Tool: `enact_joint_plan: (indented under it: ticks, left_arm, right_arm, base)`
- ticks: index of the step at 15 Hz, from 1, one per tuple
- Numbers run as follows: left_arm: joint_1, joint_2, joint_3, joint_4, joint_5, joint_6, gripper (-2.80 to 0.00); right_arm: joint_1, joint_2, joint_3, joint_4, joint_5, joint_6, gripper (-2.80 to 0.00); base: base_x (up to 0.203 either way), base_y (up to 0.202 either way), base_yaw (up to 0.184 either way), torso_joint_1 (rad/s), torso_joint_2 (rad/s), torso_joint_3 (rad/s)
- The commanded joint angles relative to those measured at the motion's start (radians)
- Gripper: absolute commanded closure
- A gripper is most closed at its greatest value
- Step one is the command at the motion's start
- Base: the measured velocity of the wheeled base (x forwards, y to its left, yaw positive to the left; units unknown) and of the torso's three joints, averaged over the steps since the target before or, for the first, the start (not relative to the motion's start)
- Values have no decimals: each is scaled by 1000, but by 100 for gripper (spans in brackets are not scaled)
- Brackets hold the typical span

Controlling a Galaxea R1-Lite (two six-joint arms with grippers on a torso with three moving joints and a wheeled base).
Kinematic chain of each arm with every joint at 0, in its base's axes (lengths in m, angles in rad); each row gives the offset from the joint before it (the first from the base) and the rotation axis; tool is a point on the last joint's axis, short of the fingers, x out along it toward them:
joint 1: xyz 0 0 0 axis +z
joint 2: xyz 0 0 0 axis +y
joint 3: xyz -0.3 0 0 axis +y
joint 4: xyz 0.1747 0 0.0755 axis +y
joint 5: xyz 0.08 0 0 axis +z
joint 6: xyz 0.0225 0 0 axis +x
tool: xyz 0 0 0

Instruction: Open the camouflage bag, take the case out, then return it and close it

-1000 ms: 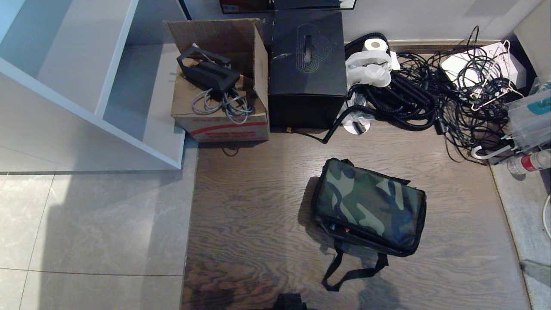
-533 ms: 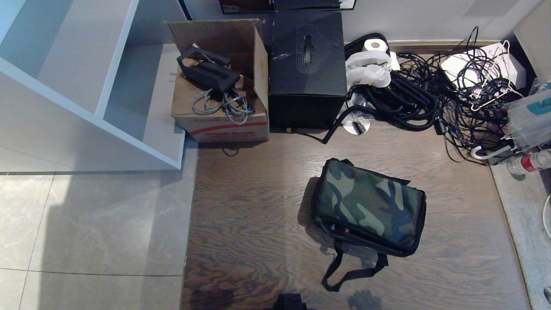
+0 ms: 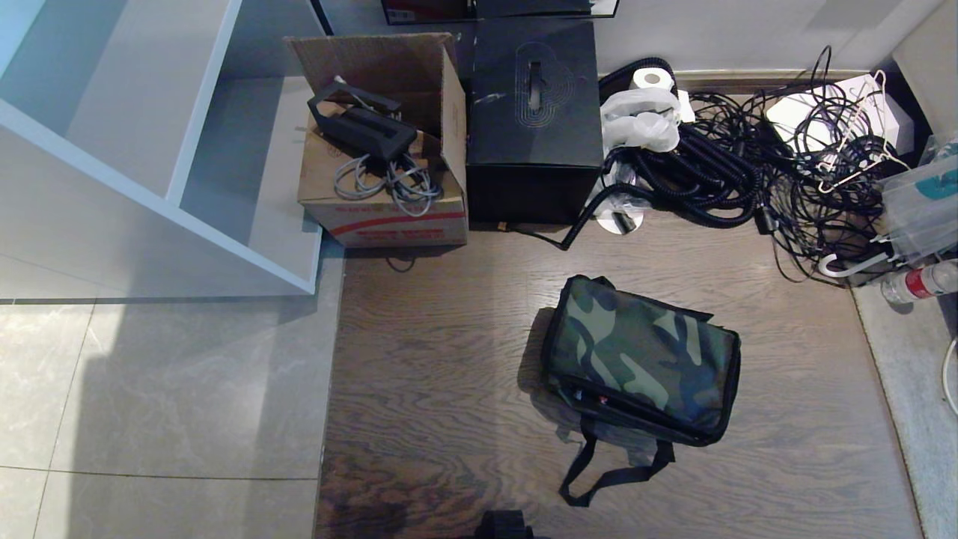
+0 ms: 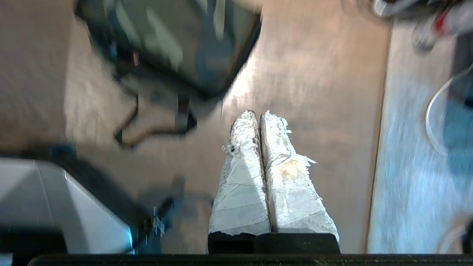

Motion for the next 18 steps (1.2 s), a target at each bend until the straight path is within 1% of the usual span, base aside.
enact_joint_plan:
  ticks: [1,2,3,4,5,9,18]
  left_arm:
    - [0,0,0,0,0,0,0]
    - [0,0,0,0,0,0,0]
    - [0,0,0,0,0,0,0]
    - [0,0,0,0,0,0,0]
    - [0,-1,0,0,0,0,0]
    - [0,0,0,0,0,0,0]
    - [0,0,0,0,0,0,0]
  right_arm:
    - [4,-150,5,-10,9,11,0]
    - [5,-149,14,-17,39,55,0]
    - [6,-146,25,-25,85,82,0]
    - [6,-145,29,-28,84,101,0]
    - [6,-145,45,-31,81,139,0]
    - [6,-146,47,-33,80,156,0]
    - [6,-146,47,-34,80,155,0]
  base:
    - [0,0,0,0,0,0]
    - [0,0,0,0,0,0]
    - [0,0,0,0,0,0]
    - [0,0,0,0,0,0]
    - [0,0,0,0,0,0]
    - [0,0,0,0,0,0]
    - [0,0,0,0,0,0]
